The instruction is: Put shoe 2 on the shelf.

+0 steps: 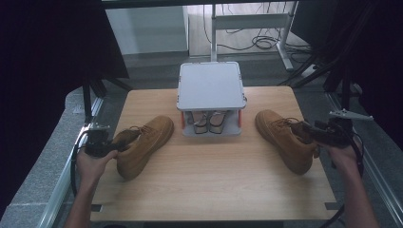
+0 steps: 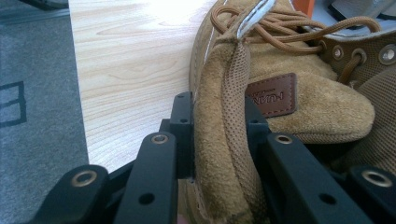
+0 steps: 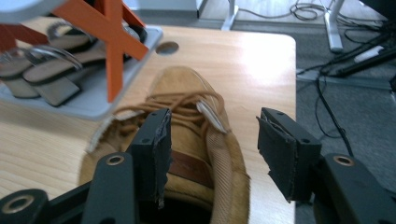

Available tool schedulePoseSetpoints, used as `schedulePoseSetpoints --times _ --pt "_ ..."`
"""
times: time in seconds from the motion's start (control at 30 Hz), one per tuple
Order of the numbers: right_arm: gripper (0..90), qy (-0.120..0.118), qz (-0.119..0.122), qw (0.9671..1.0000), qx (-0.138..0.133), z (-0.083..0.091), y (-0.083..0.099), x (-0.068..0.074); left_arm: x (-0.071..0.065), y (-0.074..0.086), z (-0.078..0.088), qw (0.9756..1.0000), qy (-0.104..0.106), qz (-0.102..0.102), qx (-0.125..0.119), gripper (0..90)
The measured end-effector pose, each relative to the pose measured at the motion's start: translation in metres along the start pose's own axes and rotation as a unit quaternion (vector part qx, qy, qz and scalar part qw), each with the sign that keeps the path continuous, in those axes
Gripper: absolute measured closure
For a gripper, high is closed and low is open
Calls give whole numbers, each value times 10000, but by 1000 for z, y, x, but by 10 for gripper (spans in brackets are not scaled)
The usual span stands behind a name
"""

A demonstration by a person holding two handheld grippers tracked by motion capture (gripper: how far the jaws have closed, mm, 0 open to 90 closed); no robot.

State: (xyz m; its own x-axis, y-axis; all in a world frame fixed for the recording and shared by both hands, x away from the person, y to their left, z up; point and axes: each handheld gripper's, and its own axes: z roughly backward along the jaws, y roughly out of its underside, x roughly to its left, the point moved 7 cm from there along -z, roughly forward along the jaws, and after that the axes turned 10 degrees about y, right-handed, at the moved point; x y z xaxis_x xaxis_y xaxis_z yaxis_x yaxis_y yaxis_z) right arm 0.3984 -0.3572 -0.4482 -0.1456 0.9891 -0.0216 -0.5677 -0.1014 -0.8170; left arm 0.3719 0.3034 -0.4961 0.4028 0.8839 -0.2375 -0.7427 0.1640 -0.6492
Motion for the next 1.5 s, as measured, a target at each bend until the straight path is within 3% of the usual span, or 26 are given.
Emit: schedulePoseSetpoints --times 0.3,0.43,0.7,0.9,1.2,1.37,1.5 --pt "500 112 210 9991 362 -12 11 -4 0 0 0 10000 9 5 0 722" --pt "549 179 406 9969 648 -18 20 -3 0 0 0 10000 30 18 6 715" --pt "655 -71 224 9952 953 -21 26 -4 -4 -1 -1 9997 99 -25 223 622" --pt "726 113 256 9928 1166 -21 26 -4 -4 0 -2 9991 154 20 398 577" --pt "754 137 104 9936 1114 -21 26 -5 -1 -1 -2 9994 -53 44 354 729" --pt "764 183 87 9944 1036 -20 25 -2 -1 -2 -2 9998 -47 111 128 753" --pt "770 144 -107 9952 961 -20 24 -3 -3 -6 -1 9998 28 168 -83 762"
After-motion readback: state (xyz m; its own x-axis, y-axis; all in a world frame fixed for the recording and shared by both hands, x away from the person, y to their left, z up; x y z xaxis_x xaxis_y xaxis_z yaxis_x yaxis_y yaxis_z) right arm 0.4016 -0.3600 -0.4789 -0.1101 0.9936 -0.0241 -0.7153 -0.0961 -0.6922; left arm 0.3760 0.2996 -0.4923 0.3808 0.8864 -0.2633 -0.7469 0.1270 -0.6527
